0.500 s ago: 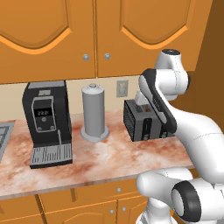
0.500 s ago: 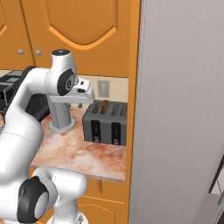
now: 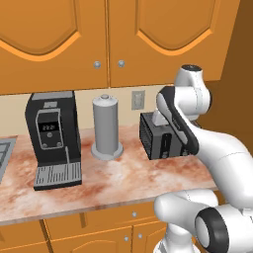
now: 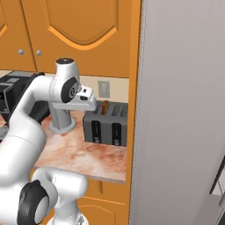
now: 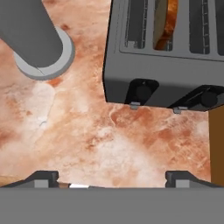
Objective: Start the toaster. Once the lever pops up, take the bread to the plate on the dining counter.
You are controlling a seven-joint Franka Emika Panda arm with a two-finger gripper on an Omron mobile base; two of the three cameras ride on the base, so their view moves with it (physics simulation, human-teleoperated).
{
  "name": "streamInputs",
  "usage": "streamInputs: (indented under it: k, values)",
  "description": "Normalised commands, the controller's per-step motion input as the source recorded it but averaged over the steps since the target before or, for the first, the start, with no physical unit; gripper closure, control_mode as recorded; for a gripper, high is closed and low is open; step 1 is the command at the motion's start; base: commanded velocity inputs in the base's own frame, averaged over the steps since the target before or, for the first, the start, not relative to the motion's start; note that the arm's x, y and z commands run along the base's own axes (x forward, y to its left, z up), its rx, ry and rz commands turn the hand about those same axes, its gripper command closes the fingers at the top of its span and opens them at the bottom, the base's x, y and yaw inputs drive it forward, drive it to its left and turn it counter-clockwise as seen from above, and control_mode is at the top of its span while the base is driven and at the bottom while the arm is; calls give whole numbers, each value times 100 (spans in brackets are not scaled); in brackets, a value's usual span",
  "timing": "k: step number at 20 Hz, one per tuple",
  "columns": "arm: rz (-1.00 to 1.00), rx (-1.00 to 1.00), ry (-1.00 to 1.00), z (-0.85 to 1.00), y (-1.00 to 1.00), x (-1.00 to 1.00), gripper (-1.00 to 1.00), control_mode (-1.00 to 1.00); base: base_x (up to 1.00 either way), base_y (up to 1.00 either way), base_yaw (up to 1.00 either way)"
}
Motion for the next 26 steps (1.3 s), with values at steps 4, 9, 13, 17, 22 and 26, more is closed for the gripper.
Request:
streamInputs:
  k: [4,9,13,17,22,26]
  values:
    - [0,3,0,-47,-22,0,-100,-100,0,0,0]
    - [0,0,0,-31,-7,0,-100,-100,0,0,0]
    - [0,0,0,-23,0,2,-100,-100,0,0,0]
    - [0,0,0,-20,0,13,-100,-100,0,0,0]
    - [0,0,0,-10,0,17,-100,-100,0,0,0]
    - [0,0,0,0,0,22,-100,-100,0,0,0]
